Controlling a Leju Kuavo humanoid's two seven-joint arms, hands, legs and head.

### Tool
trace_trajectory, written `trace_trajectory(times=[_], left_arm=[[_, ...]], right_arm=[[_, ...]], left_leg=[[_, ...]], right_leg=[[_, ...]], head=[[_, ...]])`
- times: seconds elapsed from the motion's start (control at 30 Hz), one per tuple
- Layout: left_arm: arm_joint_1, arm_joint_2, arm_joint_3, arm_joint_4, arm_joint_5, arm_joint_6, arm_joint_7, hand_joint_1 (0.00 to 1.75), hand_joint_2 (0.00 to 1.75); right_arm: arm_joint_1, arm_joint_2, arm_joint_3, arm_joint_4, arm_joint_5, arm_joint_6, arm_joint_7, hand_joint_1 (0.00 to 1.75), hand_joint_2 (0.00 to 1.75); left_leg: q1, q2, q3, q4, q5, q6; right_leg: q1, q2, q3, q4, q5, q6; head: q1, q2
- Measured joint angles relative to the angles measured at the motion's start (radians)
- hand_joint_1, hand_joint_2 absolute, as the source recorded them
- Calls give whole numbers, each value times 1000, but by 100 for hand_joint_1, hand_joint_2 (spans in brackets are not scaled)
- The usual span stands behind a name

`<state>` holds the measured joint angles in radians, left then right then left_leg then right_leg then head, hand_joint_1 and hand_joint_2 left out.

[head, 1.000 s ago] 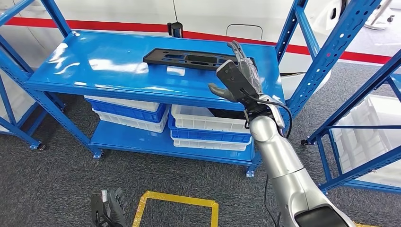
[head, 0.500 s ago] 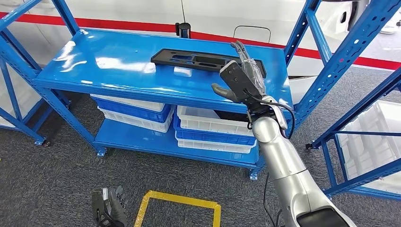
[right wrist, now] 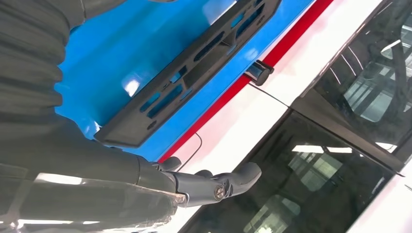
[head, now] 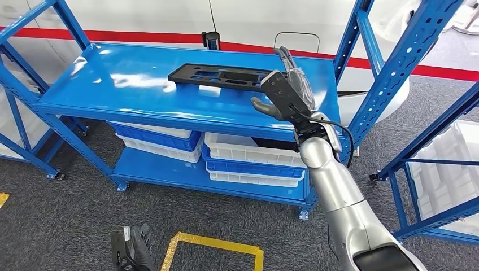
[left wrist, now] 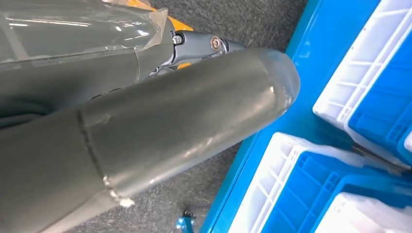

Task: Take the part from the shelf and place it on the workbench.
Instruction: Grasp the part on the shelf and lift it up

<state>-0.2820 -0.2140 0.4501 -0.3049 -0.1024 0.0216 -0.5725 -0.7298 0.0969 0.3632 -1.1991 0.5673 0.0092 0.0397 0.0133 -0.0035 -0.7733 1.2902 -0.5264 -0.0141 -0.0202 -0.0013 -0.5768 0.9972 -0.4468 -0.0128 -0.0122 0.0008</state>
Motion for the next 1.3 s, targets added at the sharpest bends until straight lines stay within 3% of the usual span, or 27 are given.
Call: trace_trajectory(times=[0.03, 0.07, 0.13, 0.2, 0.3, 0.37, 0.47, 0.5, 0.53, 0.57, 0.63, 0.7, 0.77, 0.83, 0.9, 0.97, 1.0, 1.03, 1.07, 1.13, 1.17, 1.2, 1.3], left_arm=[[1, 0, 0, 1, 1, 1, 0, 0, 0], [0, 1, 0, 1, 4, 1, -1, 0, 0], [-1, 3, 0, 2, 8, 2, -3, 0, 0], [-3, 4, 0, 2, 11, 2, -6, 0, 0], [-3, 4, -1, 2, 16, 3, -9, 0, 0], [-4, 4, -1, 2, 18, 3, -10, 0, 0], [-3, 3, -2, 2, 19, 4, -11, 0, 0], [-1, 2, -2, 3, 20, 4, -11, 0, 0], [0, 2, -2, 3, 20, 4, -11, 0, 0], [1, 2, -2, 3, 21, 4, -11, 0, 0], [2, 1, -4, 3, 22, 4, -11, 0, 0], [2, 0, -5, 4, 26, 4, -12, 0, 0], [3, -2, -6, 4, 33, 6, -13, 0, 0], [2, -1, -8, 5, 38, 8, -15, 0, 0], [0, 0, -10, 5, 40, 9, -16, 0, 0], [2, 0, -11, 5, 41, 9, -17, 0, 0], [4, 0, -11, 6, 41, 9, -17, 0, 0], [5, 1, -11, 6, 41, 10, -17, 0, 0], [6, 2, -11, 7, 42, 10, -17, 0, 0], [5, 4, -11, 7, 42, 10, -17, 0, 0], [4, 4, -11, 7, 43, 10, -17, 0, 0], [3, 4, -11, 8, 45, 10, -17, 0, 0], [3, 5, -10, 9, 56, 14, -18, 0, 0]], right_arm=[[0, 1, 0, 1, 0, 0, 0, 0, 175], [0, 2, 0, 1, 0, 0, 0, 0, 175], [-3, 4, 0, 1, 0, 1, 0, 0, 175], [-6, 6, 0, 1, -1, 2, 0, 0, 175], [-8, 7, 0, 1, -6, 5, -1, 0, 175], [-12, 6, 0, 1, -9, 9, -2, 0, 175], [-12, 4, 0, 4, -11, 15, -2, 0, 175], [-9, 2, 0, 7, -10, 16, -2, 0, 175], [-6, 0, 0, 9, -9, 17, -1, 0, 175], [-5, -2, 1, 11, -6, 15, -2, 0, 175], [-3, -2, 3, 14, 8, 4, -5, 0, 175], [5, 2, 11, 17, 36, -19, -11, 0, 175], [18, 15, 25, 23, 69, -49, -18, 0, 175], [33, 36, 41, 30, 91, -70, -24, 0, 175], [43, 54, 54, 36, 99, -78, -28, 0, 175], [51, 63, 63, 42, 102, -80, -30, 0, 175], [56, 66, 65, 46, 103, -80, -30, 0, 175], [61, 68, 67, 49, 103, -80, -30, 0, 175], [65, 70, 67, 52, 103, -80, -30, 0, 175], [67, 74, 67, 56, 103, -80, -30, 0, 175], [67, 77, 67, 57, 103, -80, -31, 0, 175], [67, 80, 67, 59, 105, -79, -31, 0, 175], [73, 95, 68, 64, 116, -75, -34, 0, 175]], left_leg=[[0, 0, -1, -18, 25, 2], [0, 1, 20, -76, 65, 6], [-4, 4, 85, -220, 132, 19], [-10, 5, 122, -289, 142, 29], [-12, 0, 139, -300, 132, 45], [-10, -3, 153, -306, 130, 56], [-10, -7, 162, -308, 120, 65], [-11, -9, 167, -308, 115, 66], [-11, -12, 173, -307, 110, 65], [-12, -15, 181, -307, 105, 63], [-13, -18, 197, -307, 93, 57], [-14, -19, 203, -308, 83, 47], [-13, -18, 204, -301, 79, 35], [-11, -14, 195, -272, 70, 26], [-6, -8, 146, -187, 38, 15], [-1, -4, 67, -69, -5, 3], [2, -3, 36, -36, -13, -1], [4, -1, 24, -39, -1, -3], [7, 0, 33, -82, 34, -4], [10, 4, 88, -222, 119, -4], [8, 6, 111, -276, 136, -1], [4, 7, 125, -302, 142, 4], [-1, 4, 139, -308, 139, 25]], right_leg=[[0, 0, 6, 0, -4, -1], [1, 1, 13, 0, -10, 0], [5, 1, 26, -1, -21, 6], [10, 2, 31, -2, -28, 16], [15, 1, 34, 12, -30, 33], [15, 1, -2, 76, -53, 35], [13, 2, -123, 265, -111, 30], [13, 2, -150, 293, -115, 33], [13, 2, -157, 282, -102, 39], [13, 2, -143, 229, -70, 46], [15, 2, -89, 77, 8, 52], [20, 1, -56, -6, 38, 36], [22, 3, -46, -15, 40, 14], [13, 4, -31, -19, 46, 3], [8, 4, -16, -21, 39, -8], [9, 4, -9, -20, 30, -16], [10, 4, -5, -20, 25, -16], [10, 4, 0, -19, 20, -15], [10, 4, 6, -18, 14, -13], [10, 5, 21, -17, 2, -6], [10, 5, 26, -18, -3, -2], [12, 5, 29, -19, -8, 4], [16, 3, 32, -22, -20, 23]], head=[[0, 0], [0, 0], [0, 0], [0, 0], [1, 0], [3, 0], [5, 0], [5, 0], [5, 0], [6, 0], [7, 0], [8, 0], [8, 0], [8, 0], [4, 0], [1, 0], [0, 0], [0, 0], [0, 0], [0, 0], [0, 0], [0, 0], [1, 0]])
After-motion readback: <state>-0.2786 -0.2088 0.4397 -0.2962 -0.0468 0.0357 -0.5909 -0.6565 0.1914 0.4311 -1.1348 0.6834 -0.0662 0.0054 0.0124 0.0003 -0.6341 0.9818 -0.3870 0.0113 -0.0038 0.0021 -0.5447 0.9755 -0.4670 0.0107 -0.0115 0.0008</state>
